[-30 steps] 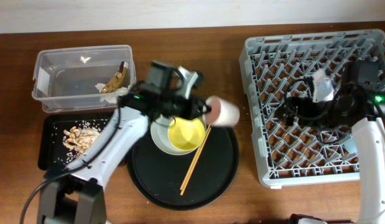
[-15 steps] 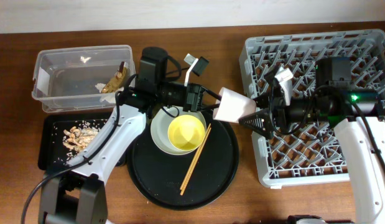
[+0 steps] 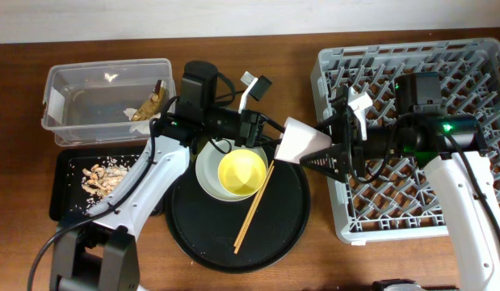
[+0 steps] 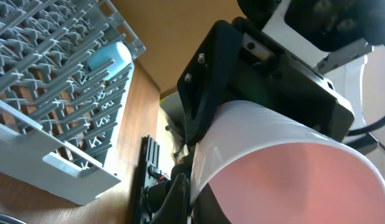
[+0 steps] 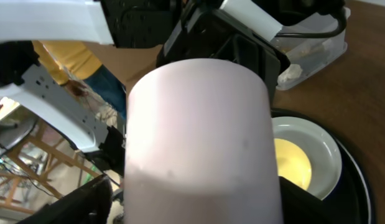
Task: Sort waste into correct bins and load items into the dishwasher rack
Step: 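Hand the pink cup from the left gripper to the right gripper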
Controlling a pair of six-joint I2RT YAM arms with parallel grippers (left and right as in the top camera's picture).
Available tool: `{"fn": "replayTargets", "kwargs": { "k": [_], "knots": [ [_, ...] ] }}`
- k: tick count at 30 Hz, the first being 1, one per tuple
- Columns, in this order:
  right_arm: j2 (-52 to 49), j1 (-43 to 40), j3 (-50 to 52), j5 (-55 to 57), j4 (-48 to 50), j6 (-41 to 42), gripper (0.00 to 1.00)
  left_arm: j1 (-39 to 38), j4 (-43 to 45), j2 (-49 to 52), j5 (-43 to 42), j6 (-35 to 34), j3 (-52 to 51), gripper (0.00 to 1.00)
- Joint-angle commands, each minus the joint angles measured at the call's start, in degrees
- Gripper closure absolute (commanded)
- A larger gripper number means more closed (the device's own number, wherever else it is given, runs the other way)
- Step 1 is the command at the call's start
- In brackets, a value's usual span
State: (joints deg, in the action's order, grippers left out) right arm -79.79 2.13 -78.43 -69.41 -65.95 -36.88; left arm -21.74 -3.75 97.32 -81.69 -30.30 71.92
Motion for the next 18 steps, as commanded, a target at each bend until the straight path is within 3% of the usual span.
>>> {"fn": "replayTargets", "kwargs": {
  "k": [1,16,18],
  "knots": [
    [-0.09,0.48,-0.50,-0.22,-0.20,-0.61,0.24,0.04,0.31,0.57,-1.05,-0.35,0.57,1.00],
    [-0.09,0.48,-0.50,2.64,-0.74,-0.59,0.35,0.04,0.33,0.57,-1.05,-0.52,0.57,0.99],
    [-0.09,0.48,-0.50,3.89,-0.85,-0.59,0.39,0.04,0.33,0.57,-1.01,-0.50,0.57,0.87]
  ]
}}
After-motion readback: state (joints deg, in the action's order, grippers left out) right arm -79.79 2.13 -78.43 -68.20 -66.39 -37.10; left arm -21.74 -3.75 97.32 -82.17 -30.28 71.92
